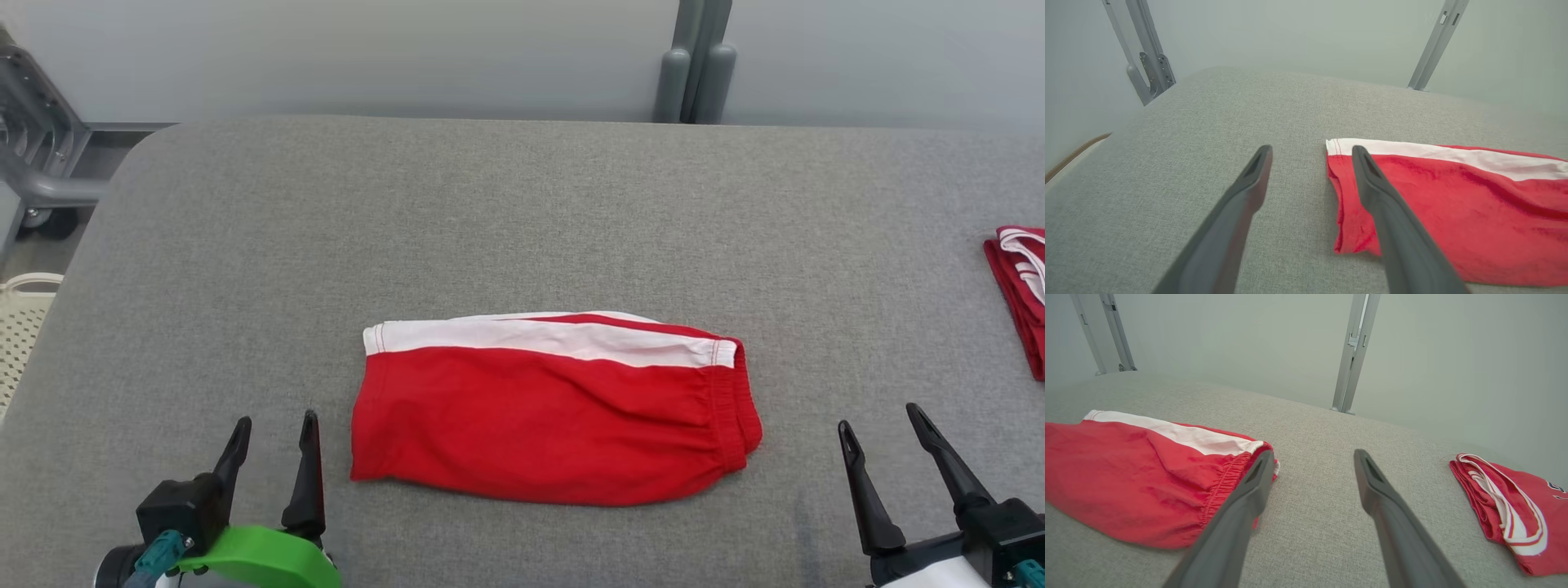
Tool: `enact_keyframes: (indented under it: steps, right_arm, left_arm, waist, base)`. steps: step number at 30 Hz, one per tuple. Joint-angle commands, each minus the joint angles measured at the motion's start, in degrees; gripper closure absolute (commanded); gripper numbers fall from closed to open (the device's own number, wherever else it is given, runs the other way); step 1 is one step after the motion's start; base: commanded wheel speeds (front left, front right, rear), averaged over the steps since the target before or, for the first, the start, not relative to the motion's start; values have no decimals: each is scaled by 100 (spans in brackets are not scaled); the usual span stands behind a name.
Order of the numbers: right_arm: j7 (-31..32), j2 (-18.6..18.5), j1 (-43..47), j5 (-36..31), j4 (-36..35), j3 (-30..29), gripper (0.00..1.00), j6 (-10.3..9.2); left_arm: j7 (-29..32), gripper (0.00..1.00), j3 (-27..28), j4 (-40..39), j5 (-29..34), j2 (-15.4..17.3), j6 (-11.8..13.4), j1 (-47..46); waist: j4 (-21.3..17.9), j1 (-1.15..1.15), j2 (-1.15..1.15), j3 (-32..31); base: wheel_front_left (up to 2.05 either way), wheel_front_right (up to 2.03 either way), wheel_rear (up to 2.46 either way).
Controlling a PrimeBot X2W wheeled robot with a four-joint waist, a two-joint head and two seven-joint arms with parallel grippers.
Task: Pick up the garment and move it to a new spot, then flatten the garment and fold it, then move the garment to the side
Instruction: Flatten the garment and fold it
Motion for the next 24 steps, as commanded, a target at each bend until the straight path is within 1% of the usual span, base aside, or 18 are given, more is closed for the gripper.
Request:
enact_keyframes:
  steps: [1,2,4,5,6,7,8,9,10,12,15,17,20,24]
  right_arm:
    - [-14,1,53,-6,10,-1,0,-2]
    - [-14,19,66,-2,15,12,0,-2]
    - [-14,38,90,-7,15,32,0,-2]
    - [-14,46,100,-1,23,35,0,-2]
    - [-14,53,104,-1,31,48,0,-2]
    - [-14,72,105,16,32,57,0,-2]
    - [-14,77,110,22,37,51,0,-2]
    - [-14,108,106,41,63,41,0,-2]
    - [-14,126,112,42,73,32,0,-2]
    - [-14,159,105,62,117,7,0,-2]
    - [-14,196,69,82,194,-28,0,-2]
    - [-14,244,28,92,256,-31,0,-2]
    - [-14,306,-36,90,377,-2,0,-2]
    - [-14,422,-132,164,558,51,0,-2]
  left_arm:
    - [-47,0,90,-40,86,-34,-29,78]
    - [-38,0,182,-46,145,-74,-71,143]
    - [-39,0,390,-147,325,-201,-377,211]
    - [-39,0,534,-73,408,-227,-443,301]
    - [-37,0,683,-4,527,-242,-551,380]
    - [-38,0,833,-5,620,-328,-699,401]
    - [-38,0,1007,38,737,-376,-799,451]
    - [-38,0,1339,193,955,-428,-951,651]
    - [-38,0,1557,215,1015,-525,-1038,724]
    - [-38,0,1876,319,1230,-599,-1187,924]
    - [-39,0,2368,416,1481,-801,-1417,1164]
    - [-39,0,2680,444,1622,-983,-1594,1274]
    - [-39,0,3106,517,1852,-1228,-1861,1407]
    - [-38,0,3504,634,2155,-1525,-2187,1558]
  waist:
    - [80,0,0,-80]
    - [94,0,0,-95]
    - [121,0,0,-117]
    - [127,0,0,-127]
    - [123,0,0,-138]
    - [117,0,0,-149]
    - [112,0,0,-159]
    - [76,0,0,-185]
    - [59,0,0,-201]
    - [0,0,0,-235]
    - [-71,0,0,-276]
    - [-114,0,0,-309]
    - [-169,0,0,-342]
    - [-216,0,0,-369]
  base:
    - [0,0,0]
    - [0,0,0]
    - [0,0,0]
    - [0,0,0]
    - [0,0,0]
    - [0,0,0]
    - [0,0,0]
    - [0,0,0]
    - [0,0,0]
    - [0,0,0]
    - [0,0,0]
    - [0,0,0]
    - [0,0,0]
    - [0,0,0]
